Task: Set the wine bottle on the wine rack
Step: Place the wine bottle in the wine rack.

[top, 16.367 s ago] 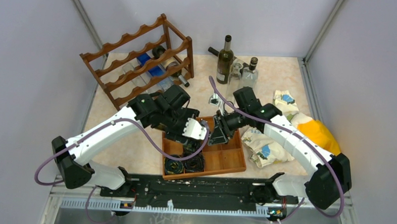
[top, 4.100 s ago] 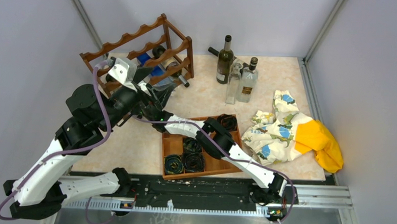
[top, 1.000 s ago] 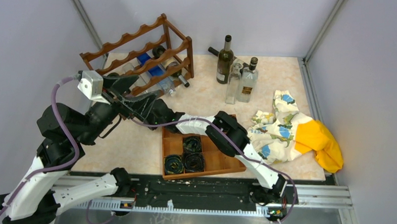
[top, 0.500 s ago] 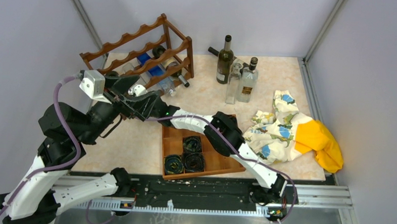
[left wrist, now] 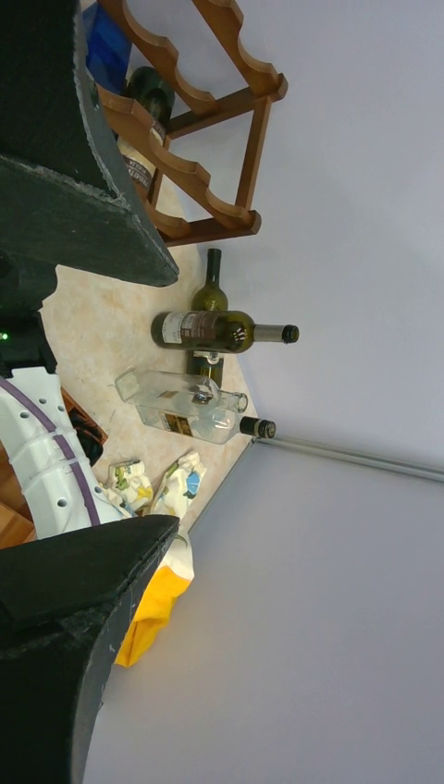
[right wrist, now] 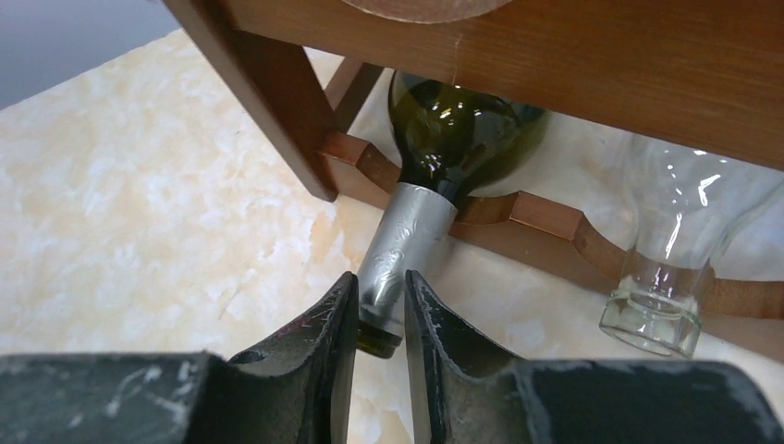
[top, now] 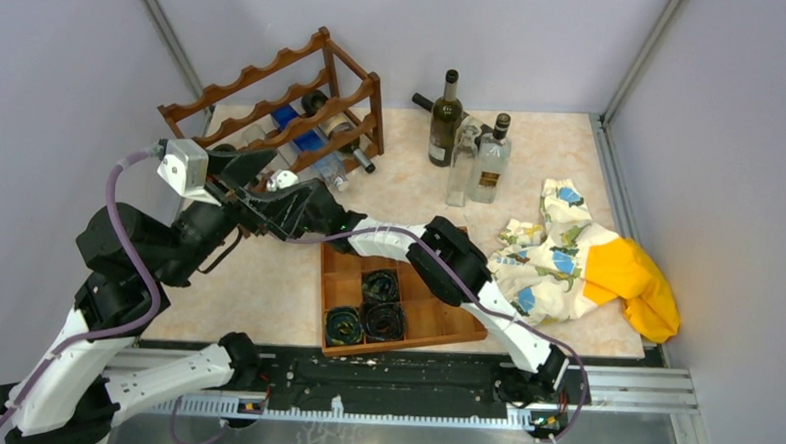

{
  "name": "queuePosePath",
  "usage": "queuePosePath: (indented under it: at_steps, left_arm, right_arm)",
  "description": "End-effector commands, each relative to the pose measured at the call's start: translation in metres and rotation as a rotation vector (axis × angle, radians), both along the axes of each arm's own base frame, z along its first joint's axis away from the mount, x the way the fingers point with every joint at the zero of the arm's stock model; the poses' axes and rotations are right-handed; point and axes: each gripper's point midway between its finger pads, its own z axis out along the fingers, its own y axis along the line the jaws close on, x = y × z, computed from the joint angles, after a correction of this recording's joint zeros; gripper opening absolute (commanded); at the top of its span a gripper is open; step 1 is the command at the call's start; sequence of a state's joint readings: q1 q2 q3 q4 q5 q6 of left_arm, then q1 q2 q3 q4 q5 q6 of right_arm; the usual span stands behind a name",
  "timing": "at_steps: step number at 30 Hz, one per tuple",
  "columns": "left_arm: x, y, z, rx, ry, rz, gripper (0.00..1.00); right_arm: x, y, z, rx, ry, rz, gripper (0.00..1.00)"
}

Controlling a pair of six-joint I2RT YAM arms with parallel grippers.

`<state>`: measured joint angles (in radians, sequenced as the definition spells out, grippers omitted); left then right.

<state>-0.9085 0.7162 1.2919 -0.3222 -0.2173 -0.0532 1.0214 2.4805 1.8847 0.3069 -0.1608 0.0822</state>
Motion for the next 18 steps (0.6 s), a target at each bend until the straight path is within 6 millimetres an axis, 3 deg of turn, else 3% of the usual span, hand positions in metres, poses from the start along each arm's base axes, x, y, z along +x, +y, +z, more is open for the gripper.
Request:
queuePosePath:
  at_steps: [1,8,14,18]
  left_arm:
    - [-0.006,0.002,0.011,-0.027,-0.029,-0.018,0.99]
    - [-0.011,0.007,0.012,-0.052,-0.023,-0.021,0.99]
    - [-0.011,0.009,0.011,-0.057,-0.024,-0.016,0.99]
    - [-0.011,0.008,0.01,-0.054,-0.023,-0.018,0.99]
  right_arm:
    - [-0.014,0.01,0.102,0.197,-0.125,0.142,0.25]
    - [-0.027,0.002,0.076,0.12,-0.084,0.19,0.24]
    - [-0.042,-0.009,0.038,-0.014,-0.056,0.237,0.2]
    - [-0.042,-0.014,0.017,-0.069,-0.044,0.204,0.16]
